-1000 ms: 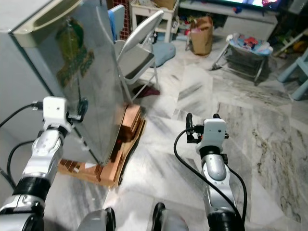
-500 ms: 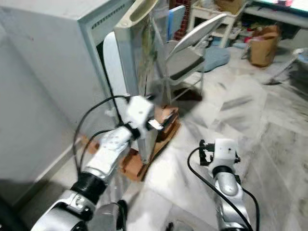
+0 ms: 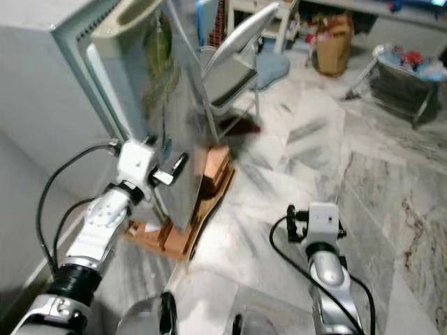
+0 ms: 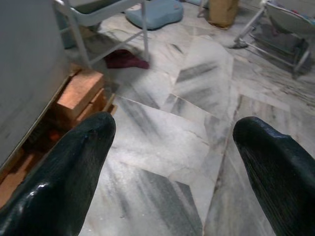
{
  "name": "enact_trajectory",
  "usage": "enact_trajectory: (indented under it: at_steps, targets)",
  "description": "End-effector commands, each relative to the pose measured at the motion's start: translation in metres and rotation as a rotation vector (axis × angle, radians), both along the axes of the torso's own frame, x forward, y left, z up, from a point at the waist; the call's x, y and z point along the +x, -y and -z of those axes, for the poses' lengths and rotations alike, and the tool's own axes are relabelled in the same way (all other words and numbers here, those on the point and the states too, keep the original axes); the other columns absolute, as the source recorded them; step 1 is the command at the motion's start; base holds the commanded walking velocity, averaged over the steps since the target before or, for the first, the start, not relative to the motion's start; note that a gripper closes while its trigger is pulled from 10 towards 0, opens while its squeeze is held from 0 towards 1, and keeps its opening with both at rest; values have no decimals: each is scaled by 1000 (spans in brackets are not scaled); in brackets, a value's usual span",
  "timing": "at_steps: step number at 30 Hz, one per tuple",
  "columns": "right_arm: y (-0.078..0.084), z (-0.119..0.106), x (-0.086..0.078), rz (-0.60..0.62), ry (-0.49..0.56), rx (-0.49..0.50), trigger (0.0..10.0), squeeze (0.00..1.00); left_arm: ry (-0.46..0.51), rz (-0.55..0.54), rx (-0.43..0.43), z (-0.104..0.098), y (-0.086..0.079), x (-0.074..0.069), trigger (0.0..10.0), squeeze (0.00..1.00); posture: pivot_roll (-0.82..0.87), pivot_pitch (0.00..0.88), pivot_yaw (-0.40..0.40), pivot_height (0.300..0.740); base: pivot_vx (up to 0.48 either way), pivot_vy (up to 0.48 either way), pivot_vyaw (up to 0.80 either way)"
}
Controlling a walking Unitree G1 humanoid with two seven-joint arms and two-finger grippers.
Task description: Restocking fridge
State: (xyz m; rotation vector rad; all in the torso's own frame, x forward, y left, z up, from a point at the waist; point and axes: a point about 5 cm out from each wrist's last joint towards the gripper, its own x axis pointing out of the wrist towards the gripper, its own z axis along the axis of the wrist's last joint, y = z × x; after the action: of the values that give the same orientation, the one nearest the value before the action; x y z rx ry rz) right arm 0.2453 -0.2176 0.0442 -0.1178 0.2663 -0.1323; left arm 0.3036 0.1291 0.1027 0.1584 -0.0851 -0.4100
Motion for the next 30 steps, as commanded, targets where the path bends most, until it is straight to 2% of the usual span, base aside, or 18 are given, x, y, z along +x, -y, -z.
enact_trajectory:
  at_steps: [1,3,5,8,9,11,15,18,22,30]
  targets:
    - [0,1,-1,-4,-9,1,10000,0,-11,-1,-4,2,0,-4,10000,0,33,118,-32,740,0,0,0]
    - [0,1,-1,-6,-11,0,10000,0,-27,-8,6,7,-5,-10,10000,0,31,118,-33,740,0,0,0]
    - [0,1,-1,-8,-13,2,10000,0,-58,-47,28,16,-17,-17,10000,0,31,117,-34,740,0,0,0]
    - [0,2,0,-9,-17,4,10000,0,-76,-111,55,22,-31,-20,10000,0,35,117,-36,740,0,0,0]
    - [0,2,0,-10,-18,5,10000,0,-80,-133,57,23,-34,-19,10000,0,37,118,-37,740,0,0,0]
    - [0,2,1,-14,-20,4,10000,0,-76,-265,91,24,-52,-12,10000,0,39,117,-39,740,0,0,0]
    - [0,2,1,-17,-22,1,10000,0,-95,-340,34,21,-65,0,10000,0,36,116,-45,740,0,0,0]
    - [0,0,0,-22,-28,1,10000,0,-79,-351,6,13,-66,10,10000,0,35,116,-49,740,0,0,0]
    - [-4,1,-3,-48,-61,3,10000,0,-44,-305,-64,-4,-55,30,10000,0,22,116,-52,740,0,0,0]
    - [-4,3,-5,-52,-80,11,10000,0,-40,-225,-104,-15,-38,45,10000,0,10,119,-47,740,0,0,0]
